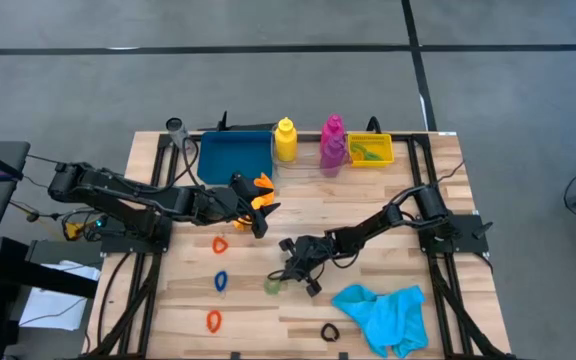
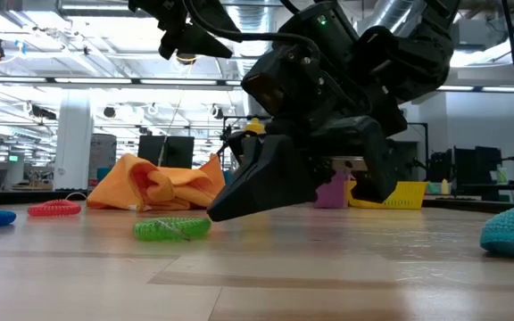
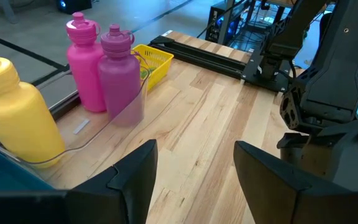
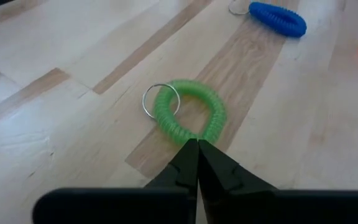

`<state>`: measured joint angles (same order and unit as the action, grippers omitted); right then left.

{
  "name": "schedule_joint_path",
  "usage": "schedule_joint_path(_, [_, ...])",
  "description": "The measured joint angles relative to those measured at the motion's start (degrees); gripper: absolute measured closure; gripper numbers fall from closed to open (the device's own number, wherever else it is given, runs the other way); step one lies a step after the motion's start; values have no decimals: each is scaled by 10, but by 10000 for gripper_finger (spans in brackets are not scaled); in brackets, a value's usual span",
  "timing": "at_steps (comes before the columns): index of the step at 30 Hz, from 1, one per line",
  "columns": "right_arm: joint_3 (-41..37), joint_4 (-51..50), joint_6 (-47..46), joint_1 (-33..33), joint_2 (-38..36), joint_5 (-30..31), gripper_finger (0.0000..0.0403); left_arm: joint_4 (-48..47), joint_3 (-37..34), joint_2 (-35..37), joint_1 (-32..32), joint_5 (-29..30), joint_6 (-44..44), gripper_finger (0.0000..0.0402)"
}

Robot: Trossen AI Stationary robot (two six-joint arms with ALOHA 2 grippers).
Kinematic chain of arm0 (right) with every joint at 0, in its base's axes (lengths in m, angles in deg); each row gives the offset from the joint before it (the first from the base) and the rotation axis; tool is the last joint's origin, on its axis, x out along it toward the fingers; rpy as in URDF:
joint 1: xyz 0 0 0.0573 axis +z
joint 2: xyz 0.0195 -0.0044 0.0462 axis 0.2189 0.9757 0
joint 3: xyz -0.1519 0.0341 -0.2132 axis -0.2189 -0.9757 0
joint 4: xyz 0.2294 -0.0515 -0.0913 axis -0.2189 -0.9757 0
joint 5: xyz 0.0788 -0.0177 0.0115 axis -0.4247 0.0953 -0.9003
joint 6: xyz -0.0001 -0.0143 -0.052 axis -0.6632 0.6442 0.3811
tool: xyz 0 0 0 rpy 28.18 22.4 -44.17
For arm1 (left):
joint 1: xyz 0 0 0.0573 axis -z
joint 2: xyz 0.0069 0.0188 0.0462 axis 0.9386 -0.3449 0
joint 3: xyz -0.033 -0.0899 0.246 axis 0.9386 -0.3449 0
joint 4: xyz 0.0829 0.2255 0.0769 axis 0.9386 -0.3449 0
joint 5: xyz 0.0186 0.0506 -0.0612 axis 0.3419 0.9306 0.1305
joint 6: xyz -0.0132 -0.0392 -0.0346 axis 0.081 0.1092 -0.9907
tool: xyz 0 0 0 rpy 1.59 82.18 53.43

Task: Pick & Place Sports Items
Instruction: Put the green spring keychain into the yellow bin

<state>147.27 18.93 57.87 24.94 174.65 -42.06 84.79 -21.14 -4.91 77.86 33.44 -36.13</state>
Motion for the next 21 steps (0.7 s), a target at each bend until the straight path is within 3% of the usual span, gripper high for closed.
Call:
schedule_joint_path(10, [0,-8,-16,-10,0,-7,385,0,0,0,0,0,0,192])
schedule_joint_path(14, [0,-9,-28,-9,0,-15,328,0,0,0,0,0,0,192])
schedule_joint_path(21, [0,4,-65,-8,0,-19,191,0,0,0,0,0,0,192])
